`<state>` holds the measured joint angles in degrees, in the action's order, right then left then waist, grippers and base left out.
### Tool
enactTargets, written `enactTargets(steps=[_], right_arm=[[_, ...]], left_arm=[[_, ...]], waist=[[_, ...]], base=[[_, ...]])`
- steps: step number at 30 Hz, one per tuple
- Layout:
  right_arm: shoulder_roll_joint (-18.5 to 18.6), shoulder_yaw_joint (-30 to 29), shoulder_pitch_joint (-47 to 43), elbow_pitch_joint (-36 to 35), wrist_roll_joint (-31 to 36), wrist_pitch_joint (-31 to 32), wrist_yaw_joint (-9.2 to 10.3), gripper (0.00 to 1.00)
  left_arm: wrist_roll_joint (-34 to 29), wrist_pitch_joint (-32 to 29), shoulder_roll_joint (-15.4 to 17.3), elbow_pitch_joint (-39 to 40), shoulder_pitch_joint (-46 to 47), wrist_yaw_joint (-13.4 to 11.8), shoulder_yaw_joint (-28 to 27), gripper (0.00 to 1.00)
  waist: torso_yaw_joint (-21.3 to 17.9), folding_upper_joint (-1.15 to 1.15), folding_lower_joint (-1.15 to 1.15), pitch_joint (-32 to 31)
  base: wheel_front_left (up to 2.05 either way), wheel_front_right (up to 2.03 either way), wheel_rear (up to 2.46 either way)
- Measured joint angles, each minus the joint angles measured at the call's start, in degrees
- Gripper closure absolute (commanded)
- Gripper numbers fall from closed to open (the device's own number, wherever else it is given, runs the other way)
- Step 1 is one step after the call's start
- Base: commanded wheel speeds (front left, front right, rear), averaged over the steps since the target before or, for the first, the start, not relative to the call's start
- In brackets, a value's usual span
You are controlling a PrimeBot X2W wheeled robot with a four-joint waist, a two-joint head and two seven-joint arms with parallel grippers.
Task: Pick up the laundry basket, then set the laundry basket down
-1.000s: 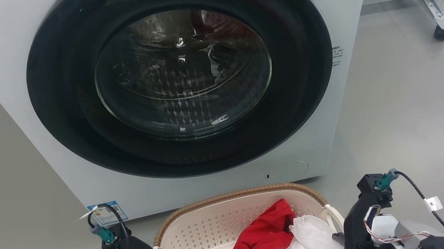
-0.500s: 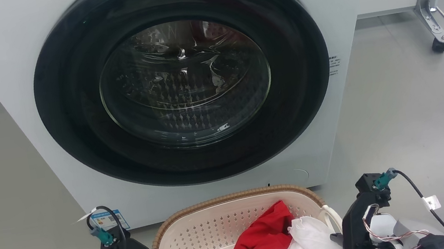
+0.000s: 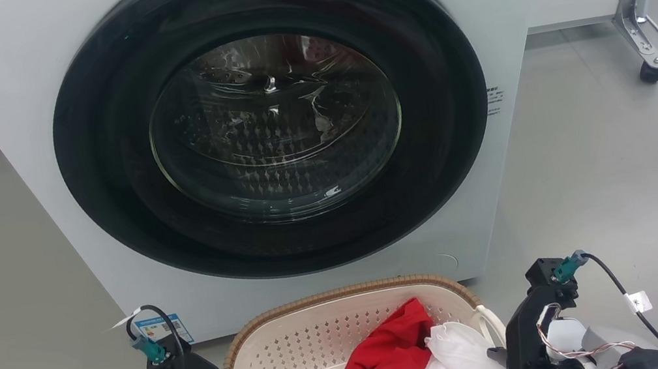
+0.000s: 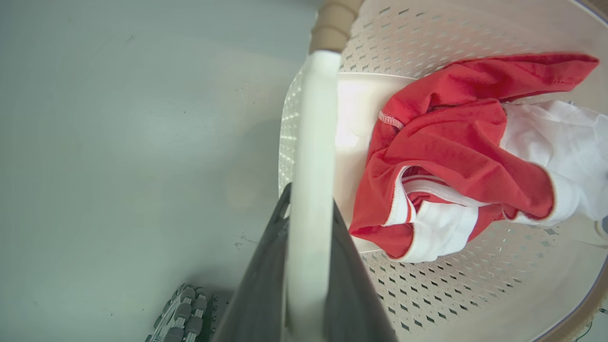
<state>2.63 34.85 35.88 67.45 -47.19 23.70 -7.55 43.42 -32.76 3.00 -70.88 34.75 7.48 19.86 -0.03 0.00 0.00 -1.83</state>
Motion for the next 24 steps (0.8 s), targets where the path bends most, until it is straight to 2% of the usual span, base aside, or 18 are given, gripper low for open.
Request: enactTargets(steps=[24], right_arm=[[0.0,2.1,0.6,0.8,-1.7,-0.2,0.05,1.0]], left_arm=[[1.9,0.6,0.4,0.9,-1.1,0.0,1.3,1.0]], waist=[[0.0,0.0,0.0,0.6]], base=[[0.0,0.0,0.0]])
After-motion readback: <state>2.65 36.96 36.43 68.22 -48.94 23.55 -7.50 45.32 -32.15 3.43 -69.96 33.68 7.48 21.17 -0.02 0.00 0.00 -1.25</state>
